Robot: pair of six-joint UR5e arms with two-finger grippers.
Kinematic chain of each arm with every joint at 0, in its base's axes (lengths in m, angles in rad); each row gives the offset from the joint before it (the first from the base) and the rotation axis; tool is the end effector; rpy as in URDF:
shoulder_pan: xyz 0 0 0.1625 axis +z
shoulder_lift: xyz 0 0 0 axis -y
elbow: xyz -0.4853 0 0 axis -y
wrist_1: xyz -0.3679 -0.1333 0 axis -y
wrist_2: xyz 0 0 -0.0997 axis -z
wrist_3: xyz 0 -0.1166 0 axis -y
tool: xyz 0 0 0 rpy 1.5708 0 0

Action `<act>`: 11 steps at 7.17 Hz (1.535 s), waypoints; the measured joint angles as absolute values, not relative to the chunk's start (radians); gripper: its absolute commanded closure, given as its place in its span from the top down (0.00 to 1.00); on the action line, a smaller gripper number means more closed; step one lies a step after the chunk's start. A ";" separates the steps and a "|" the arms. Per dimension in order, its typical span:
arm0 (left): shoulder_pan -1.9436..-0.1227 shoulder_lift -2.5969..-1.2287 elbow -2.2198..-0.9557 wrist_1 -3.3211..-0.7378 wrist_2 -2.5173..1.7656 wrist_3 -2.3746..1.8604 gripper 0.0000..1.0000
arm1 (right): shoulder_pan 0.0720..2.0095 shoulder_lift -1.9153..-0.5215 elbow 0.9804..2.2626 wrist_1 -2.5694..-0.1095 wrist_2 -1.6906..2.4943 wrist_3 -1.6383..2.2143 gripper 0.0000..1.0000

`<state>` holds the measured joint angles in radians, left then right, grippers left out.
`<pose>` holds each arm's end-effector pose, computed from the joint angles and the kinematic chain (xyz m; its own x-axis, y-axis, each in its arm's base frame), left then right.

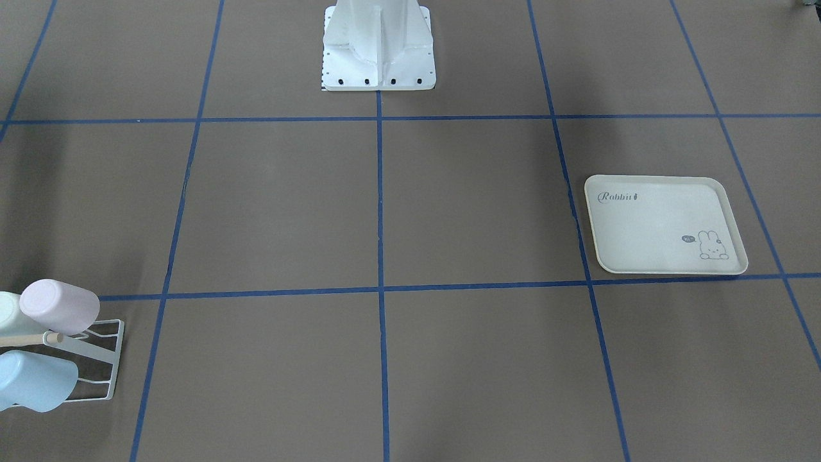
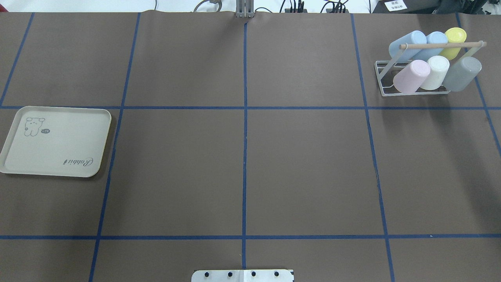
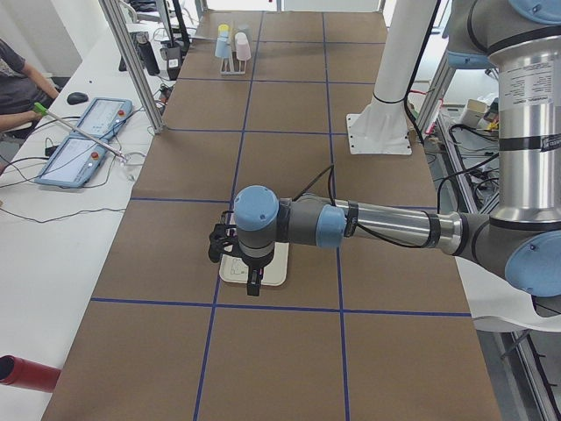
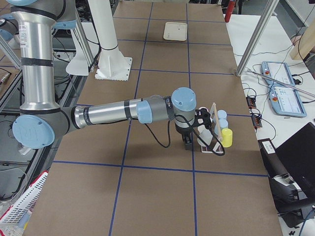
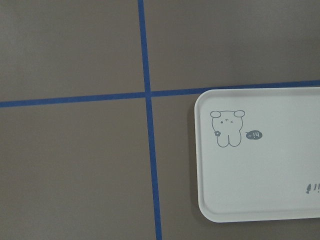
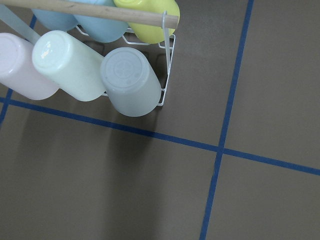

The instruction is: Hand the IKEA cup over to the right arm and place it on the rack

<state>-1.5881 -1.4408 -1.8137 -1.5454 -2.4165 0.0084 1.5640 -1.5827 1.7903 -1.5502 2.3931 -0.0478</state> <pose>-0.0531 -0.4079 0.6706 0.6644 0.0623 -0.7448 0.0117 0.9955 0.0937 0.0447 -0.4696 0.6267 0.6783 -0.2167 0.7021 0.0391 0.9648 0.2601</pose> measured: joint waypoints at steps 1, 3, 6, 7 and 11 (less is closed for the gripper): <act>-1.589 -1.436 -1.818 -1.545 -2.418 0.006 1.00 | 1.567 -1.578 1.799 -1.551 2.388 -0.049 0.99; -1.591 -1.428 -1.840 -1.542 -2.415 0.000 1.00 | 1.569 -1.554 1.799 -1.562 2.379 -0.043 0.99; -1.592 -1.421 -1.850 -1.542 -2.409 -0.004 1.00 | 1.569 -1.534 1.795 -1.621 2.367 -0.041 0.99; -1.592 -1.421 -1.850 -1.542 -2.409 -0.004 1.00 | 1.569 -1.532 1.796 -1.631 2.353 -0.043 0.99; -1.593 -1.419 -1.851 -1.541 -2.411 -0.004 1.00 | 1.569 -1.537 1.795 -1.637 2.326 -0.052 1.00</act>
